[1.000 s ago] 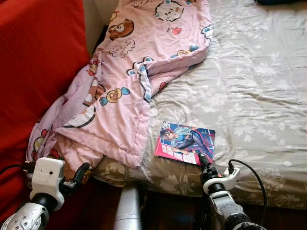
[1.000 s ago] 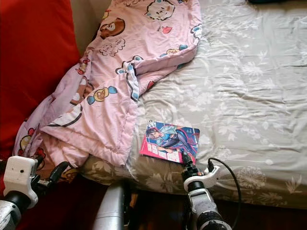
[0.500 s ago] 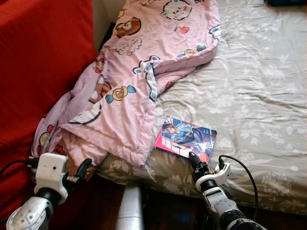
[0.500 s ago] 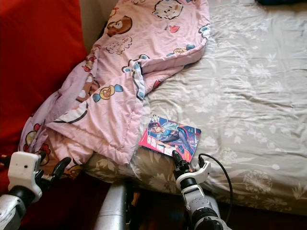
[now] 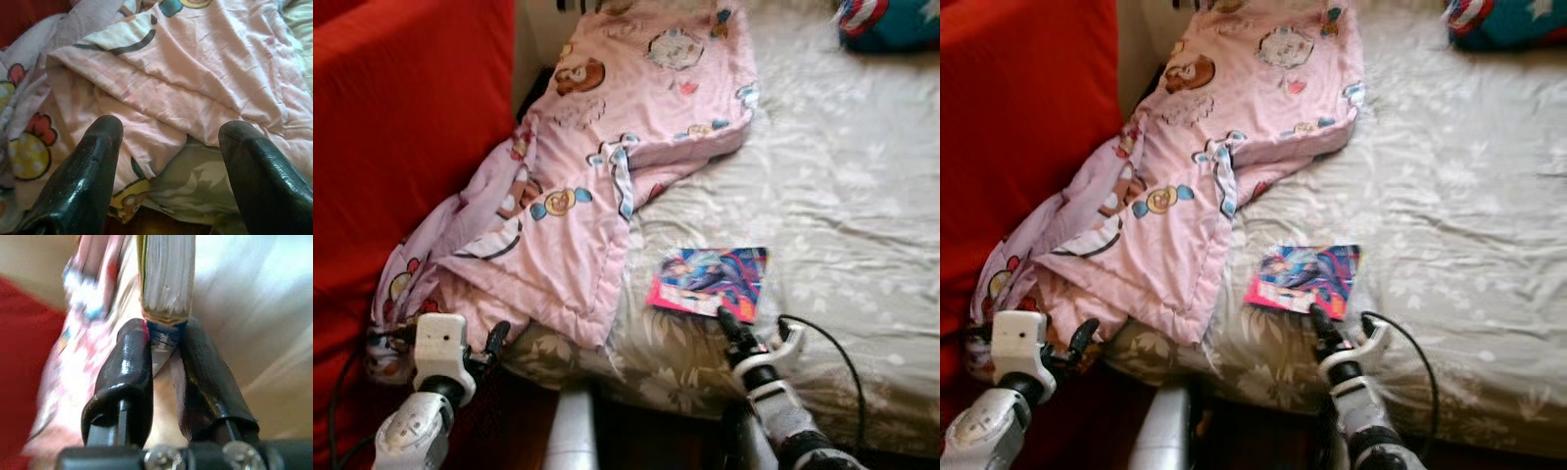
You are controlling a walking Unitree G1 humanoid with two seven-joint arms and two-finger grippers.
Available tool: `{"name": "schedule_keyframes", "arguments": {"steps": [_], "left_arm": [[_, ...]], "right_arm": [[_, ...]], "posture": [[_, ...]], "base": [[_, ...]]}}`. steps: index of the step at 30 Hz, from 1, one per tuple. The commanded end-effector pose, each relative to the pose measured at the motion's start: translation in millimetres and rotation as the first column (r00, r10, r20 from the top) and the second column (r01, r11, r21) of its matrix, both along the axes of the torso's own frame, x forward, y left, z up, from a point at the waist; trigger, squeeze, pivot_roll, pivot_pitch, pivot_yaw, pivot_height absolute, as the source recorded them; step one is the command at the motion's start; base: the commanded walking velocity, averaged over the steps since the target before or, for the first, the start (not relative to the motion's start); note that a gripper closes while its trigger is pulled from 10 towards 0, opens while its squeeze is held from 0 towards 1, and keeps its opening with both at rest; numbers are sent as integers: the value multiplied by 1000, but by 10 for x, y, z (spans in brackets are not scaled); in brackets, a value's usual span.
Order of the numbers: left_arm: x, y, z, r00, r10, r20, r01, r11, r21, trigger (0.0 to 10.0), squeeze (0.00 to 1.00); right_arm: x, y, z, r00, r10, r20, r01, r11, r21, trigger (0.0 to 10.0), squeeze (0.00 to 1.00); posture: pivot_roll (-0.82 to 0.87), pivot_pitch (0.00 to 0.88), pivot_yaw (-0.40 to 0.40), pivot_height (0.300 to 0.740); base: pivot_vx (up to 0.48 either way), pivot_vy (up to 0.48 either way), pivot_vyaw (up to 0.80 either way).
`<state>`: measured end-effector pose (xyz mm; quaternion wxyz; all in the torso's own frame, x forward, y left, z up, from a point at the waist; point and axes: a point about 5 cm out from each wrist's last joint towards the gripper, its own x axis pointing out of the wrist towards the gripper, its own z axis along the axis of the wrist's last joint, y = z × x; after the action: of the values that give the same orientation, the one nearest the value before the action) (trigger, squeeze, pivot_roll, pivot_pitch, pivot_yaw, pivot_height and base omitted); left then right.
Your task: Clean up the room
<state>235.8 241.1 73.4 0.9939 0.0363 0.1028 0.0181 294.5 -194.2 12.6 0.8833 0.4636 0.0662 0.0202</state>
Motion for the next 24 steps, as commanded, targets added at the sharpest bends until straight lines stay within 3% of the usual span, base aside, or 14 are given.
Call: {"name": "schedule_keyframes", "arguments": {"steps": [1, 2, 4, 5, 6, 7, 8, 10, 15, 18, 24], "left_arm": [[-26, 72, -155, 998, 60, -34, -60, 998, -4, 10000, 0], [-26, 72, -155, 998, 60, -34, -60, 998, -4, 10000, 0], [-15, 82, -313, 992, 110, -65, -112, 993, -31, 10000, 0], [-13, 87, -359, 989, 126, -71, -129, 991, -40, 10000, 0], [-1, 84, -416, 986, 143, -80, -148, 988, -52, 10000, 0], [-25, 86, -489, 983, 158, -98, -164, 984, -64, 10000, 0], [-62, 80, -590, 978, 168, -125, -177, 982, -67, 10000, 0], [-106, 74, -688, 972, 178, -152, -191, 979, -72, 10000, 0], [-224, 25, -964, 946, 215, -243, -240, 967, -80, 10000, 0], [-292, 14, -1081, 930, 224, -292, -255, 964, -72, 10000, 0], [-396, 4, -1226, 901, 237, -365, -275, 960, -57, 10000, 0]], "right_arm": [[40, -230, 114, 996, -86, 20, 88, 981, -174, 0, 0], [40, -230, 114, 996, -86, 20, 88, 981, -174, 0, 0], [74, -324, 225, 996, -62, 67, 79, 953, -293, 0, 0], [81, -347, 248, 996, -63, 71, 83, 940, -332, 1333, 0], [91, -368, 267, 996, -65, 67, 86, 924, -372, 4824, 0], [97, -347, 302, 996, -38, 85, 70, 906, -418, 10000, 0], [94, -311, 335, 995, 5, 100, 45, 868, -494, 10000, 0], [77, -282, 347, 994, 18, 108, 42, 846, -531, 10000, 0], [-5, -317, 288, 996, -35, 82, 75, 836, -544, 10000, 0], [-94, -356, 181, 999, -47, 8, 42, 790, -612, 10000, 0], [-211, -339, 104, 998, -65, -21, 37, 771, -636, 10000, 0]], "posture": [[211, 0, -5, 593], [211, 0, -5, 593], [182, 0, -31, 593], [176, 0, -35, 593], [154, 0, -47, 593], [149, 0, -50, 593], [134, 0, -59, 593], [116, 0, -69, 593], [88, 0, -78, 593], [77, 0, -79, 593], [59, 0, -80, 631]], "base": [[0, 0, 0], [0, 0, 0], [0, 0, 0], [0, 0, 0], [0, 0, 0], [0, 0, 0], [0, 0, 0], [0, 0, 0], [0, 0, 0], [0, 0, 0], [0, 0, 0]]}}
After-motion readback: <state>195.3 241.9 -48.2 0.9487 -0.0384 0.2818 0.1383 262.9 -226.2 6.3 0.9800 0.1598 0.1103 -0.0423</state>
